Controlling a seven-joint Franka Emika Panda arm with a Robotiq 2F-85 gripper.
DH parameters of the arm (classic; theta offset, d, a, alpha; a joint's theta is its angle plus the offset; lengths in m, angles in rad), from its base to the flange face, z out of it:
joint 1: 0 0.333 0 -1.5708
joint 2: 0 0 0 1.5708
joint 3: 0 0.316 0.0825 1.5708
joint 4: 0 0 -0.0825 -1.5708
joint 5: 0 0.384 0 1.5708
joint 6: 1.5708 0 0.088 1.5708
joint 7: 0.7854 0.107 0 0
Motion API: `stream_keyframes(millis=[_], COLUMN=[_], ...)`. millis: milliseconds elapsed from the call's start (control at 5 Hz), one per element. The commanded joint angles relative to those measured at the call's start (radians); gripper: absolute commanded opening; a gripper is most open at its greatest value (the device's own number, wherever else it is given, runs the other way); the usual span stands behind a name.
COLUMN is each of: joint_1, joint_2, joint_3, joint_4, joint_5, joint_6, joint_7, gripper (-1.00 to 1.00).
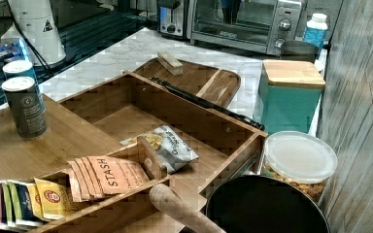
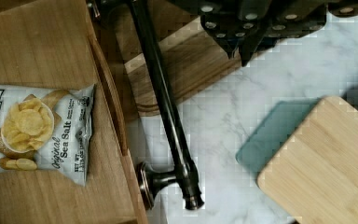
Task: Close the drawer.
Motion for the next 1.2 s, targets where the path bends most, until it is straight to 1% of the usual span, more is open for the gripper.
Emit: stream_keyframes(millis=[200,400,600,800,1000,1200], joint_1=[0.003,0.011,0.000,0.003,-0.002,-0.020], joint_2=[0.083,0.089,0.137,0.193,0.211,0.233], joint_3=[0.016,0.005,0.009,0.003,-0.008,-0.009], joint_4=[0.041,-0.005,0.046,0.080,0.056,0.038], joint_5=[-0.034,-0.068,-0.062,-0.080,-0.110,-0.097], joint_6=[0.064,0.172,0.163,0.151,0.203,0.221], joint_7=[-0.203,-0.199,-0.207,-0.187,-0.200,-0.212], gripper=[-1.00,-1.00,-1.00,-1.00,-1.00,-1.00])
